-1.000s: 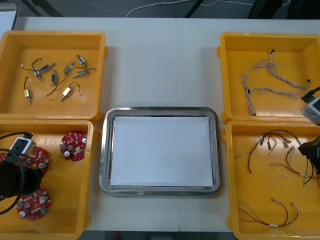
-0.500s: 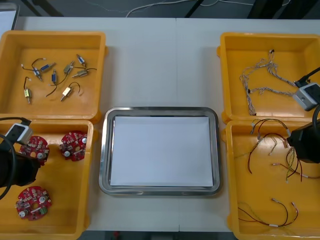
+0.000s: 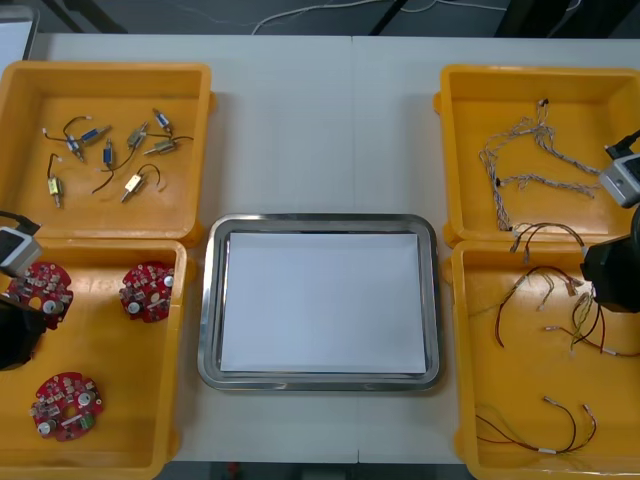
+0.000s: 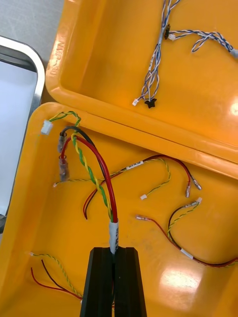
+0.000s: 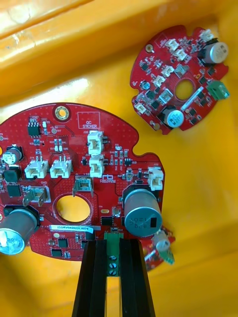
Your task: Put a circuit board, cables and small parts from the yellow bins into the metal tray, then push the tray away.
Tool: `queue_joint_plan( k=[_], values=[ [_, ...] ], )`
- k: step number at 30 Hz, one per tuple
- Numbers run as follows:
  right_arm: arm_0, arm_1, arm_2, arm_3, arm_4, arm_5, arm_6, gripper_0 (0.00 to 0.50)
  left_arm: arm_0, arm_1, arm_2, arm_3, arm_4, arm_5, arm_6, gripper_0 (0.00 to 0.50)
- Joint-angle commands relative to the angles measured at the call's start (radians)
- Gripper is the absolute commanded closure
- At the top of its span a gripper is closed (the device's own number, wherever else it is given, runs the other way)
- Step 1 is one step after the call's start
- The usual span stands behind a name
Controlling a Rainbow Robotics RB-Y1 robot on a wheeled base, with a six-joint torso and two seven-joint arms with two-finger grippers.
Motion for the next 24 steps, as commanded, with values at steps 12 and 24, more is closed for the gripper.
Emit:
queue_joint_plan(
  k=[12,24],
  values=[
    [-0.021,-0.035,0.007,-0.033,0.011,0.003,-0.061,0.5,-0.215,0.141,-0.116,-0.083,0.056,0.133,0.524,0.5],
    [-0.021,-0.035,0.007,-0.033,0.011,0.003,-0.061,0.5,-0.344,0.236,-0.297,-0.083,0.082,0.133,0.783,0.5]
  ],
)
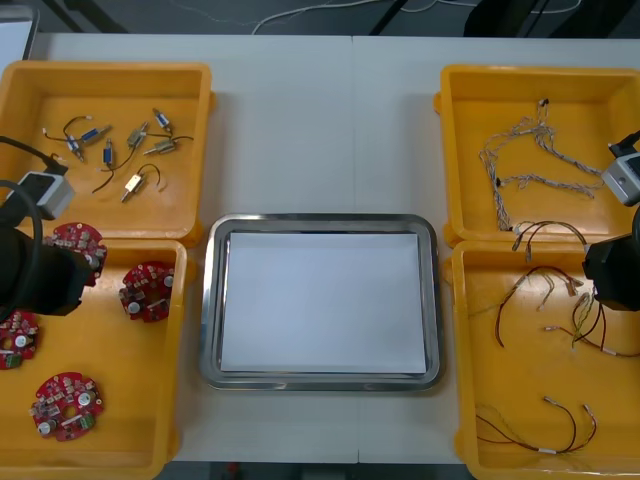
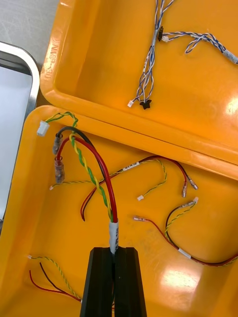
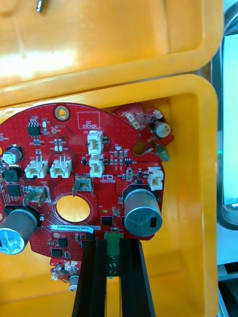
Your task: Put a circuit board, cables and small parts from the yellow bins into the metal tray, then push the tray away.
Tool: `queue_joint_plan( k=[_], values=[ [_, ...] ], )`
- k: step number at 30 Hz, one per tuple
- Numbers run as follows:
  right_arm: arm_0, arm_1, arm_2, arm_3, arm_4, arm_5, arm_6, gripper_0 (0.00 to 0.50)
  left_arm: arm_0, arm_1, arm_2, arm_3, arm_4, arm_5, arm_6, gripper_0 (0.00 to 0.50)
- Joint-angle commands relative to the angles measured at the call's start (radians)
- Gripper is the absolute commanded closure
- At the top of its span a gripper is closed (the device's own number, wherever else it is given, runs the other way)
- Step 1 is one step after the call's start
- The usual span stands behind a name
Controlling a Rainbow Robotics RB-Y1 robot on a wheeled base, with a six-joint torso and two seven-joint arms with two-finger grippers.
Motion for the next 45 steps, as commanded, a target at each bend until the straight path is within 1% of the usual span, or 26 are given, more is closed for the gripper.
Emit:
queue_joint_plan(
  k=[1,5,11,13,18,23,28,33,37,40,45],
  values=[
    [-0.02,-0.035,0.007,-0.03,-0.001,0.003,-0.049,0.5,-0.087,0.079,-0.079,-0.033,0.026,0.008,0.249,0.5],
    [-0.02,-0.035,0.007,-0.03,-0.001,0.003,-0.049,0.5,-0.128,0.095,-0.14,-0.033,0.038,0.008,0.335,0.5],
    [-0.02,-0.035,0.007,-0.03,-0.001,0.003,-0.049,0.5,-0.194,0.093,-0.234,-0.04,0.038,0.008,0.458,0.5],
    [-0.02,-0.035,0.007,-0.03,-0.001,0.003,-0.049,0.5,-0.229,0.095,-0.272,-0.042,0.037,0.008,0.501,0.5],
    [-0.02,-0.035,0.007,-0.03,-0.001,0.003,-0.049,0.5,-0.297,0.095,-0.335,-0.042,0.034,0.008,0.551,0.5],
    [-0.02,-0.035,0.007,-0.03,-0.001,0.003,-0.049,0.5,-0.383,0.128,-0.45,-0.042,0.027,0.008,0.634,0.5],
    [-0.02,-0.035,0.007,-0.03,-0.001,0.003,-0.049,0.5,-0.441,0.135,-0.545,-0.042,0.014,-0.027,0.712,0.5],
    [-0.02,-0.035,0.007,-0.03,-0.001,0.003,-0.049,0.5,-0.46,0.099,-0.627,-0.042,-0.037,-0.044,0.752,0.5],
    [-0.02,-0.035,0.007,-0.03,-0.001,0.003,-0.049,0.5,-0.464,0.052,-0.697,-0.039,-0.117,-0.045,0.761,0.5],
    [-0.02,-0.035,0.007,-0.03,-0.001,0.003,-0.049,0.5,-0.486,0.023,-0.743,-0.022,-0.147,-0.045,0.777,0.5],
    [-0.02,-0.035,0.007,-0.03,-0.001,0.003,-0.049,0.5,-0.539,-0.028,-0.806,0.021,-0.167,-0.045,0.8,0.5]
  ],
)
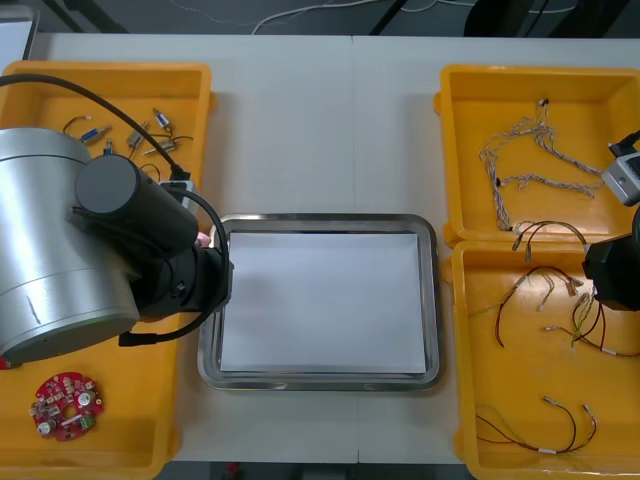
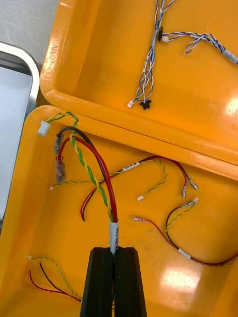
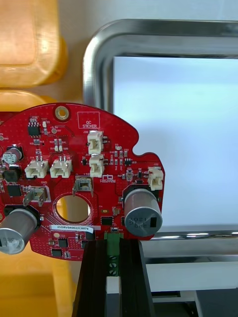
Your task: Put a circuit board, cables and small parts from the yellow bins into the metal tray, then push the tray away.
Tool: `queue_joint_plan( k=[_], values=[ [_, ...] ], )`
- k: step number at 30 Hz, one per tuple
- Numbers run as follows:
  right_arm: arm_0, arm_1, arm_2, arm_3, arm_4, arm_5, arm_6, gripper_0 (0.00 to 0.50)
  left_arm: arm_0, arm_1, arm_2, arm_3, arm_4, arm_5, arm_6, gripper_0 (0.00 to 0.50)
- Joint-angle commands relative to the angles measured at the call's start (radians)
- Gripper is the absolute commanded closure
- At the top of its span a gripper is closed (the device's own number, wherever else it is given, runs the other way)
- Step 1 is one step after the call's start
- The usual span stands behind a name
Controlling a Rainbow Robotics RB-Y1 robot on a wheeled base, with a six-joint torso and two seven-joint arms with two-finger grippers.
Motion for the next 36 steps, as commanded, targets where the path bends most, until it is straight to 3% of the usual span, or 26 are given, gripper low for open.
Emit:
queue_joint_plan(
  k=[1,7,19,27,36],
  values=[
    [-0.02,-0.035,0.007,-0.029,-0.001,0.003,-0.049,0.5,-0.103,-0.075,-0.074,0.033,-0.028,-0.009,-0.002,0.5],
    [-0.02,-0.035,0.007,-0.029,-0.001,0.003,-0.049,0.5,-0.145,-0.13,-0.122,0.087,-0.048,-0.023,0.018,0.5],
    [-0.02,-0.035,0.007,-0.029,-0.001,0.003,-0.049,0.5,-0.143,-0.233,-0.19,0.205,-0.126,-0.028,0.019,0.5],
    [-0.02,-0.035,0.007,-0.029,-0.001,0.003,-0.049,0.5,-0.085,-0.273,-0.191,0.211,-0.162,-0.028,-0.005,0.5],
    [-0.02,-0.035,0.007,-0.029,-0.001,0.003,-0.049,0.5,0.009,-0.263,-0.191,0.195,-0.212,-0.048,-0.076,0.5]
  ],
)
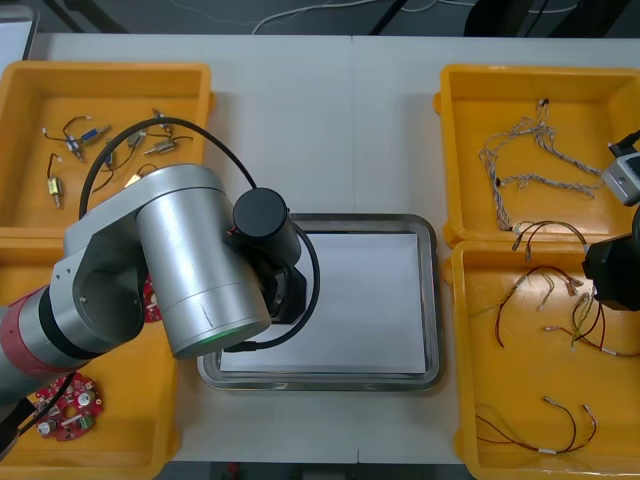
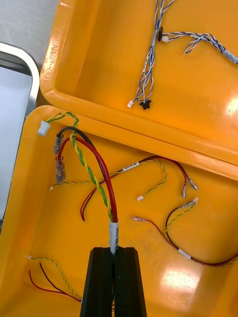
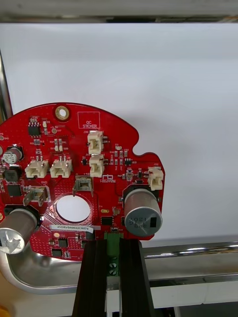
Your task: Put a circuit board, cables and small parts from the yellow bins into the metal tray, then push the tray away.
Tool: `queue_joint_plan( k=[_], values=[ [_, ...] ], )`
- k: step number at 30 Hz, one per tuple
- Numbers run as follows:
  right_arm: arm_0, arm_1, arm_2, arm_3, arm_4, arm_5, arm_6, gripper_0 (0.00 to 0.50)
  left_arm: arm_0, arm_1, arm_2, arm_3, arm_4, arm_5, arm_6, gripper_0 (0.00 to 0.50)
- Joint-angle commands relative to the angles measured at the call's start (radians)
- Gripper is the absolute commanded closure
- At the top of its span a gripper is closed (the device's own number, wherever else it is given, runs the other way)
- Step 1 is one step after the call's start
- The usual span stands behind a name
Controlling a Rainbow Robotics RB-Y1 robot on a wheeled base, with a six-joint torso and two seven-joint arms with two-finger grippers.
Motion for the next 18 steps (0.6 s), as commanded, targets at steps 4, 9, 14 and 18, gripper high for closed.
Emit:
queue_joint_plan(
  k=[4,9,14,18],
  values=[
    [-0.019,-0.035,0.007,-0.029,-0.001,0.003,-0.049,0.5,0.094,-0.01,-0.009,-0.034,-0.057,-0.038,-0.09,0.5],
    [-0.019,-0.035,0.007,-0.029,-0.001,0.003,-0.049,0.5,0.123,-0.019,-0.009,-0.034,-0.072,-0.038,-0.111,0.5],
    [-0.019,-0.035,0.007,-0.029,-0.001,0.003,-0.049,0.5,0.141,-0.03,-0.011,-0.036,-0.077,-0.038,-0.125,0.5],
    [-0.019,-0.035,0.007,-0.029,-0.001,0.003,-0.049,0.5,0.155,-0.039,-0.011,-0.034,-0.087,-0.034,-0.137,0.5]
  ],
)
